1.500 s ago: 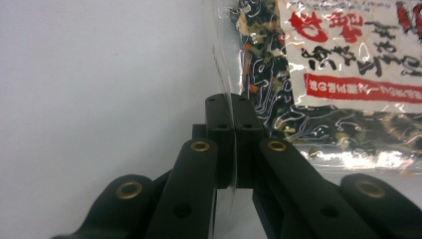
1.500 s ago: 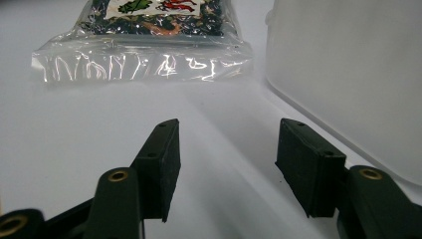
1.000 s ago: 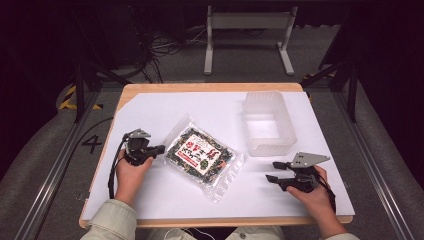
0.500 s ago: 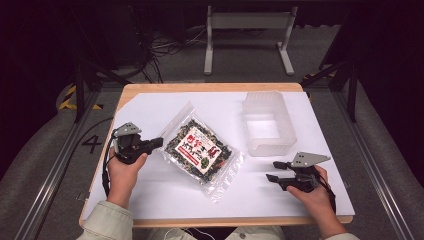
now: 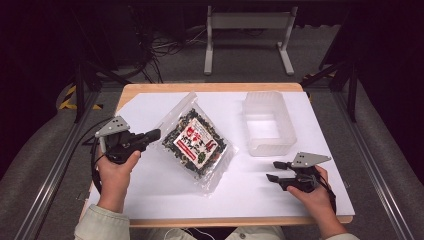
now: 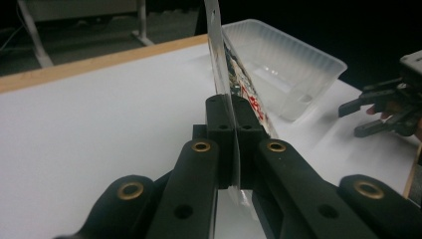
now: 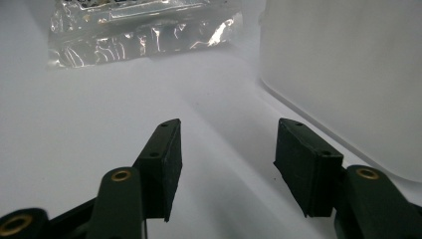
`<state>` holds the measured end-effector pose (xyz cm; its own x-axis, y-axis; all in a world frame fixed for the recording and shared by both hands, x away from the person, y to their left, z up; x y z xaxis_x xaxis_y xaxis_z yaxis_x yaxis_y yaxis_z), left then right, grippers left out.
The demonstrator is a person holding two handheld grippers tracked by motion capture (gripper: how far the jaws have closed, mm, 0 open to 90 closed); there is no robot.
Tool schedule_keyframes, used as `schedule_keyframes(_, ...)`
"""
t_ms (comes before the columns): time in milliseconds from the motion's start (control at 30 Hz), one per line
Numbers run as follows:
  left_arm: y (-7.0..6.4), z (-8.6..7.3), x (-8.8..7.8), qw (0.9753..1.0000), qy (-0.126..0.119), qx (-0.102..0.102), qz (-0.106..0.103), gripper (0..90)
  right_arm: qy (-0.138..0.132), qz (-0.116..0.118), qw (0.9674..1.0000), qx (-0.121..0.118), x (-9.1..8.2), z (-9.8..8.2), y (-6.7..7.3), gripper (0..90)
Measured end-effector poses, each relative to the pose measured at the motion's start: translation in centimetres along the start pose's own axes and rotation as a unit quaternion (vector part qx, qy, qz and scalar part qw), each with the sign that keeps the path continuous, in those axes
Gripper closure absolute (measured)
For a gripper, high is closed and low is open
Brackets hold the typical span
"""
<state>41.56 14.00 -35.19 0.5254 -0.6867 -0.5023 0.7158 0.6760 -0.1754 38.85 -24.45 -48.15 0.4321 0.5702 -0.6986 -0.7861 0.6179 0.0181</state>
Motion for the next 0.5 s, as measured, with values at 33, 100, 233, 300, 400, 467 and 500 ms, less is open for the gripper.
schedule_keyframes(33,-0.3,0.3,-0.3,1.0000,-0.005,0.002,-0.003,89.9,0.000,0.001,1.0000,0.000,0.0,0.0,0.0,43.7)
schedule_keyframes(100,-0.8,0.8,-1.0,0.9998,-0.015,0.008,-0.006,89.9,0.000,0.000,1.0000,-0.001,0.0,0.0,0.1,43.7)
schedule_keyframes(233,-1.4,1.4,-1.6,0.9995,-0.025,0.018,-0.007,89.9,-0.002,0.000,1.0000,-0.001,-0.1,0.1,0.1,43.7)
schedule_keyframes(300,-1.7,1.7,-1.8,0.9993,-0.030,0.019,-0.008,89.9,-0.004,0.000,1.0000,0.000,-0.2,0.3,0.1,43.7)
schedule_keyframes(400,-2.0,2.2,-2.2,0.9991,-0.035,0.025,-0.007,89.9,-0.013,0.002,0.9999,0.000,-0.4,0.7,0.3,43.4)
schedule_keyframes(467,-2.1,2.4,-2.4,0.9988,-0.038,0.029,-0.007,89.9,-0.016,0.002,0.9999,-0.002,-0.5,1.0,0.5,43.2)
schedule_keyframes(500,-2.2,2.6,-2.6,0.9988,-0.039,0.029,-0.007,89.9,-0.019,0.005,0.9998,-0.004,-0.6,1.3,0.7,43.1)
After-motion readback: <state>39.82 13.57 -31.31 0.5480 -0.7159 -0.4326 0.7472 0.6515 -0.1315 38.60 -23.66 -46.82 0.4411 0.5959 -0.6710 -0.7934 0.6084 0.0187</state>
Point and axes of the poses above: each handheld gripper's, and its own axes: x roughly forward along the jaws, z roughly out of its top, y roughly to its left, the point moved 9 cm from there along x, roughly forward along the jaws, and after that the axes turned 9 degrees about y, right-handed, at the moved point
